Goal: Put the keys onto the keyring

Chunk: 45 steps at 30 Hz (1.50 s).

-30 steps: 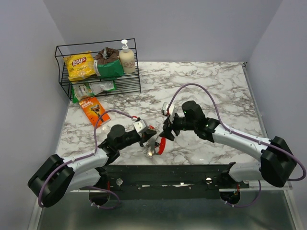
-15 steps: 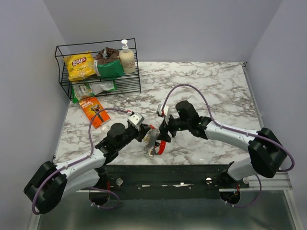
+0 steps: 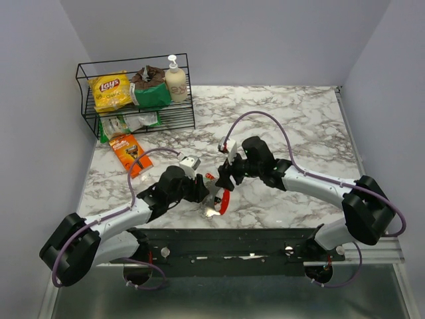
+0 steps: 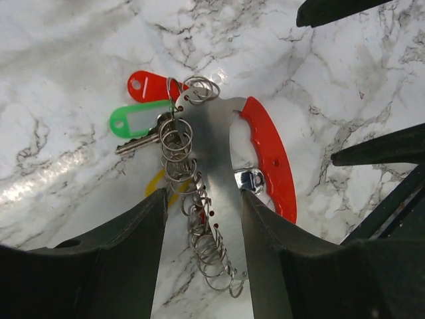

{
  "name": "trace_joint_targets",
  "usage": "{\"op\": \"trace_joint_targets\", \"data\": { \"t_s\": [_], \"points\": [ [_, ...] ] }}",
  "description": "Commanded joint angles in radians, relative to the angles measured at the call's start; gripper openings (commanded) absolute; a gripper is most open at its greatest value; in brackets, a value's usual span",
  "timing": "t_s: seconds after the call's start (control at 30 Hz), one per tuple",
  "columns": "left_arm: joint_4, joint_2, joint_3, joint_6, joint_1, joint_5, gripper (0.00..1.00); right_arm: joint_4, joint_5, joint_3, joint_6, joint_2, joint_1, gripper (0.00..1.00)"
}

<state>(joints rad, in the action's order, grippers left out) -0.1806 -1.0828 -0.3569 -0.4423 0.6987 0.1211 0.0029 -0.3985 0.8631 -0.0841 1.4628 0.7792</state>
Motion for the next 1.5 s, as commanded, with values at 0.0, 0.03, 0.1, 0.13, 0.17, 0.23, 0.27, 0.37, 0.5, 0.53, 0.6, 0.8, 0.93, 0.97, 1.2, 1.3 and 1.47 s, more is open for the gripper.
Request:
{"op": "trace_joint_targets", "data": {
  "t_s": [0.0, 0.03, 0.1, 0.13, 0.17, 0.23, 0.27, 0.37, 0.5, 0.53, 0.6, 0.8, 0.93, 0.97, 1.2, 1.3, 1.47],
  "points": [
    [0.010, 0.023, 0.018, -0.105, -0.005, 0.046, 0.56, 0.000, 0.053, 0.027, 0.038, 0.011, -0.008, 0.76],
    [0.004, 0.032, 0.035, -0.113, -0.005, 0.049, 0.56, 0.000, 0.055, 0.027, 0.038, 0.011, -0.011, 0.76],
    [-0.002, 0.064, 0.047, -0.118, -0.005, 0.045, 0.56, 0.000, 0.058, 0.027, 0.041, 0.016, -0.009, 0.76],
    [-0.005, 0.072, 0.058, -0.118, -0.005, 0.046, 0.56, 0.000, 0.059, 0.027, 0.041, 0.016, -0.011, 0.76],
    [-0.005, 0.080, 0.061, -0.116, -0.005, 0.048, 0.56, 0.000, 0.058, 0.027, 0.041, 0.018, -0.012, 0.76],
    [0.001, 0.087, 0.064, -0.115, -0.005, 0.060, 0.55, 0.000, 0.059, 0.028, 0.041, 0.021, -0.015, 0.76],
    [0.009, 0.086, 0.062, -0.113, -0.004, 0.063, 0.55, 0.000, 0.059, 0.028, 0.043, 0.022, -0.014, 0.76],
    [0.016, 0.066, 0.055, -0.111, -0.005, 0.081, 0.49, 0.000, 0.061, 0.033, 0.046, 0.027, -0.017, 0.76],
    [0.042, 0.018, 0.033, -0.108, -0.004, 0.092, 0.47, 0.000, 0.062, 0.037, 0.046, 0.028, -0.020, 0.76],
    [0.050, 0.011, 0.023, -0.105, -0.002, 0.089, 0.46, 0.000, 0.061, 0.036, 0.046, 0.030, -0.021, 0.76],
    [0.072, -0.011, 0.013, -0.099, -0.001, 0.078, 0.46, 0.000, 0.061, 0.039, 0.044, 0.033, -0.023, 0.76],
    [0.063, -0.045, -0.001, -0.091, 0.004, 0.094, 0.40, -0.027, 0.059, 0.039, 0.043, 0.034, -0.026, 0.76],
    [0.050, -0.068, -0.008, -0.090, 0.008, 0.100, 0.34, -0.029, 0.061, 0.039, 0.040, 0.036, -0.031, 0.76],
    [0.046, -0.072, -0.010, -0.088, 0.010, 0.103, 0.33, -0.029, 0.061, 0.040, 0.040, 0.037, -0.031, 0.76],
    [0.024, -0.124, -0.027, -0.078, 0.018, 0.091, 0.24, -0.030, 0.055, 0.040, 0.037, 0.039, -0.035, 0.76],
    [0.023, -0.124, -0.031, -0.075, 0.019, 0.088, 0.06, -0.032, 0.056, 0.039, 0.037, 0.034, -0.034, 0.76],
    [0.030, -0.097, -0.034, -0.061, 0.019, 0.075, 0.00, -0.035, 0.056, 0.040, 0.035, 0.025, -0.037, 0.76]
  ]
}}
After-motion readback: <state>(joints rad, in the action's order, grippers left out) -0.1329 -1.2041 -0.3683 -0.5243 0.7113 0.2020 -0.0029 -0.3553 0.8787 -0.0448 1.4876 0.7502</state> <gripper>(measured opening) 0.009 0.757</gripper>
